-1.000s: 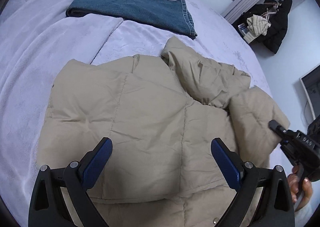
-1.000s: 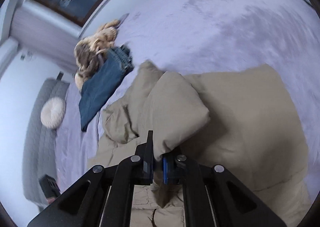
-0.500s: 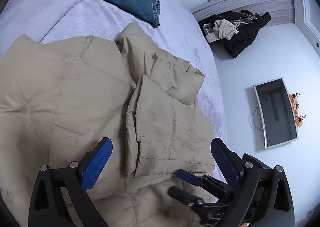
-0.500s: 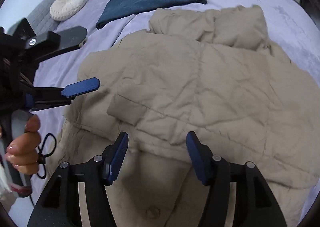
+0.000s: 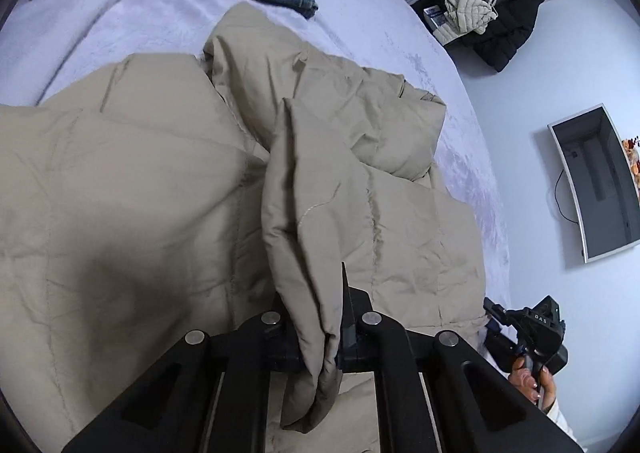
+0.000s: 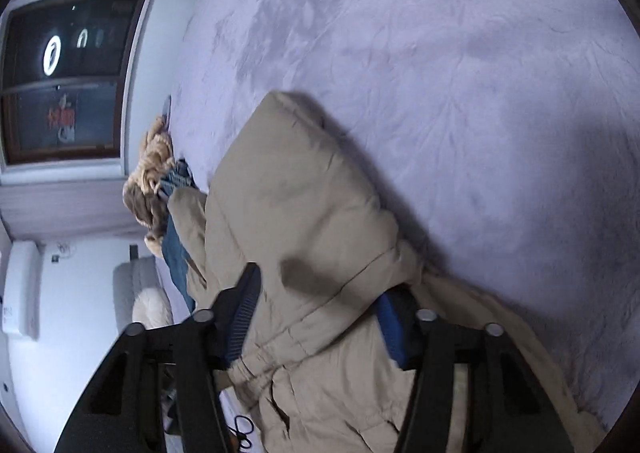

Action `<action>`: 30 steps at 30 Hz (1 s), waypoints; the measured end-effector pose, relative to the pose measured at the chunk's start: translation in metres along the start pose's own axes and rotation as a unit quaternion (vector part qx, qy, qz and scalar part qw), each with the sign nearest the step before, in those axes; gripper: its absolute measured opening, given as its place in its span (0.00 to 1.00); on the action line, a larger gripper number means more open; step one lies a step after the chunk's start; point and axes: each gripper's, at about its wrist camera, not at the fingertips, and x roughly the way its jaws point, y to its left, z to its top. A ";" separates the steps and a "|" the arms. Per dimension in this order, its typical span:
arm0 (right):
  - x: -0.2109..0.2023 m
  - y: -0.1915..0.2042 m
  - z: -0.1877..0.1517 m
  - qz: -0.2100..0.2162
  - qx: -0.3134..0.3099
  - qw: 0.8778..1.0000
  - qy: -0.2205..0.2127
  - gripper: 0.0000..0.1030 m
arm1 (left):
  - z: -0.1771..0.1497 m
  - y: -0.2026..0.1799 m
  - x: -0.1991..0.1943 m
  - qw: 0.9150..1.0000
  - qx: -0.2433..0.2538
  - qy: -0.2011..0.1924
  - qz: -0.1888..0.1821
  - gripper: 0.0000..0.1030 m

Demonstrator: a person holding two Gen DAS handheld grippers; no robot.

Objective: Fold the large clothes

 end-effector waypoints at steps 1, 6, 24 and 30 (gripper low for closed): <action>0.001 0.007 0.001 -0.005 -0.017 1.000 0.001 0.05 | -0.005 0.000 -0.008 1.000 0.009 -0.010 0.007 0.10; 0.010 0.050 -0.009 -0.053 -0.169 0.984 0.027 0.05 | -0.027 0.025 -0.020 0.998 0.008 -0.012 0.056 0.10; -0.037 0.058 -0.012 -0.123 -0.259 0.957 -0.034 0.45 | -0.021 0.020 -0.075 0.978 0.062 -0.089 0.178 0.55; 0.004 0.026 0.054 -0.050 -0.108 0.993 0.001 0.53 | -0.008 -0.013 -0.042 0.980 0.107 -0.069 0.151 0.43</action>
